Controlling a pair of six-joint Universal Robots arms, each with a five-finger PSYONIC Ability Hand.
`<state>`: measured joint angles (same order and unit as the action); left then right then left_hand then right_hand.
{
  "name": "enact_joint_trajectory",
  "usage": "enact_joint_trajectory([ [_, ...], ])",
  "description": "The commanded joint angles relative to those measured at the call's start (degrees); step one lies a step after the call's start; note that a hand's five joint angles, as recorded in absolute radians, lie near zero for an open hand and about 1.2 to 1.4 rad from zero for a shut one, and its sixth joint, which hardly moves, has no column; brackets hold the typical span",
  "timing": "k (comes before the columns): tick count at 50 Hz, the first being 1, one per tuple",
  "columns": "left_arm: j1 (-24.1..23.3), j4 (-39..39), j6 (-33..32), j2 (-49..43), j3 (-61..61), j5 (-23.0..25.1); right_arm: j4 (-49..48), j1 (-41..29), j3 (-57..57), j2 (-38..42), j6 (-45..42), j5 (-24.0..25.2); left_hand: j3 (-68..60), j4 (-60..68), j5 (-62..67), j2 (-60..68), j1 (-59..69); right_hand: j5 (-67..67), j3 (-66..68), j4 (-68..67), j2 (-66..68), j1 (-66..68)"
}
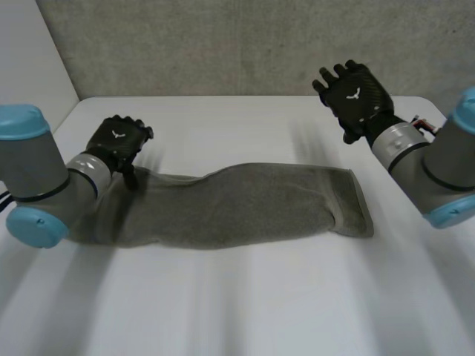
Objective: Fold the towel.
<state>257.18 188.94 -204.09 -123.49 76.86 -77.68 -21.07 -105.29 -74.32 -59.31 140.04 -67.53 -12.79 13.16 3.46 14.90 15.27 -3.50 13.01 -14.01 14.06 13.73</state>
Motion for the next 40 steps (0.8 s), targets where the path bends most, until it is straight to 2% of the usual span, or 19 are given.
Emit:
enact_joint_trajectory([
  [1,0.52,-0.15,6.25,5.62,3.74,0.78,8.47,2.1,-9.43,-8.36,2.52,0.64,2.79,-3.16,-1.4,-2.83,-3.21,3.5,-3.01,4.01,-4.06,-3.73],
  [4,0.87,0.46,8.09,6.59,5.05,0.87,13.57,3.41,-11.72,-9.68,2.52,0.56,2.79,-3.16,-0.89,-2.33,-2.71,3.5,-3.01,4.01,-4.06,-3.73],
  [11,3.07,0.73,7.74,4.92,5.76,0.87,20.53,5.7,-15.67,-10.39,1.56,0.47,2.79,-3.16,-0.22,-1.65,-2.03,3.5,-3.01,4.01,-4.06,-3.73],
  [15,3.15,3.8,7.39,0.71,4.44,0.78,21.07,6.85,-17.7,-10.12,0.14,0.47,2.79,-3.16,0.28,-1.15,-1.53,3.5,-3.01,4.01,-4.06,-3.73],
  [18,3.07,5.73,6.95,-1.31,3.13,0.61,21.07,7.99,-19.73,-9.42,-0.91,1.0,2.79,-3.16,0.29,-1.15,-1.52,-2.64,-3.01,4.01,2.08,2.41],
  [29,2.45,6.01,6.16,-3.08,2.94,-0.01,20.98,8.34,-19.99,-1.77,-1.26,1.0,2.79,-3.16,0.12,-1.32,-1.69,-8.36,-3.01,4.01,7.8,8.13],
  [32,2.36,5.74,6.59,-2.9,3.21,-0.1,20.72,8.34,-19.64,-0.9,-0.73,1.0,2.79,-3.16,0.12,-1.32,-1.69,-14.92,-3.01,4.01,14.36,14.69],
  [34,2.36,5.65,6.69,-2.81,3.3,-0.1,19.14,8.26,-19.55,-0.63,-0.65,1.0,2.79,-3.16,0.12,-1.32,-1.69,-25.79,-3.01,4.01,25.23,25.56],
  [35,2.45,5.57,6.69,-2.81,3.56,-0.1,19.13,8.26,-19.55,-0.63,-0.65,1.0,2.79,-3.16,0.12,-1.32,-1.69,-25.85,-3.01,4.01,25.29,25.62],
  [37,2.71,5.57,6.69,-2.46,4.08,-0.1,16.68,8.26,-19.55,-0.46,-0.65,0.91,2.79,-3.16,0.12,-1.32,-1.69,-41.41,-3.01,4.01,40.85,41.18],
  [38,2.89,5.57,6.69,-1.68,4.52,-0.1,16.67,8.26,-19.55,-0.46,-0.65,0.91,2.79,-3.16,0.12,-1.32,-1.69,-41.5,-3.01,4.01,40.94,41.27],
  [40,2.89,5.57,6.77,-0.89,4.87,-0.01,15.01,8.26,-19.55,-0.02,-0.82,1.0,2.79,-3.16,0.12,-1.32,-1.69,-54.56,-3.01,4.01,54.0,54.33],
])
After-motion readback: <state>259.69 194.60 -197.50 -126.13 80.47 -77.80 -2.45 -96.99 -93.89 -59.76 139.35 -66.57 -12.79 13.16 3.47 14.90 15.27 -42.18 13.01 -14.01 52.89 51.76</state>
